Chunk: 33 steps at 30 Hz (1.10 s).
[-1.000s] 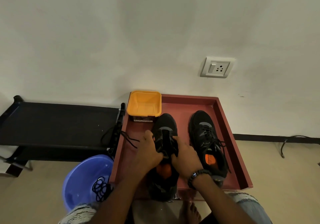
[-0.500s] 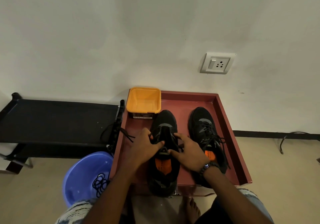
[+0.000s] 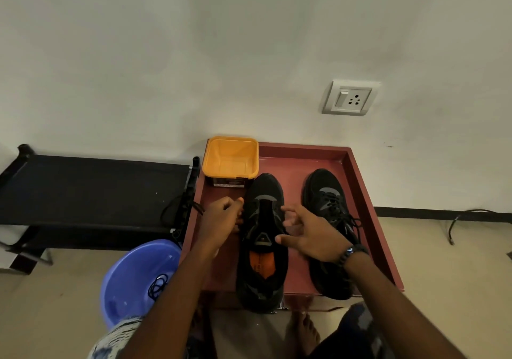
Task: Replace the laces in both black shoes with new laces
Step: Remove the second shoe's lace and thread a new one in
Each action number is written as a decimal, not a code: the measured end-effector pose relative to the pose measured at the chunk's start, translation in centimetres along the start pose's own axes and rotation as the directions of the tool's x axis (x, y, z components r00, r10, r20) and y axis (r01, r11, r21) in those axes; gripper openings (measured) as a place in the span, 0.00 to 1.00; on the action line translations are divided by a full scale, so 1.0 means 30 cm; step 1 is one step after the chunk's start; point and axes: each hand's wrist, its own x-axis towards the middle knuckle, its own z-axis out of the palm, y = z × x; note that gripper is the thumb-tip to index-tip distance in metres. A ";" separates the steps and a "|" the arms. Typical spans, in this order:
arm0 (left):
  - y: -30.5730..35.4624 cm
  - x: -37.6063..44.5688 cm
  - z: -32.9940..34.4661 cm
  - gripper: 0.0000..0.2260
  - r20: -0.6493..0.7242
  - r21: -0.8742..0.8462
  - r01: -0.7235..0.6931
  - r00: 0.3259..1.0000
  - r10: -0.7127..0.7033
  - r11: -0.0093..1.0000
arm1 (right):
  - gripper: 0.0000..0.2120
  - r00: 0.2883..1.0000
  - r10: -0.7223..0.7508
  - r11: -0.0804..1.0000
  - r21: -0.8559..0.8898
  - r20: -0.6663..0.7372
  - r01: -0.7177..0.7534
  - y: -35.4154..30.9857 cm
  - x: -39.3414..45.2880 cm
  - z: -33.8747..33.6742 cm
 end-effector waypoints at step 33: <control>-0.031 -0.015 -0.120 0.04 0.022 0.590 -0.218 0.967 0.254 0.778 | 0.20 0.959 -0.159 0.962 -0.254 -0.236 0.097 -0.108 0.021 -0.019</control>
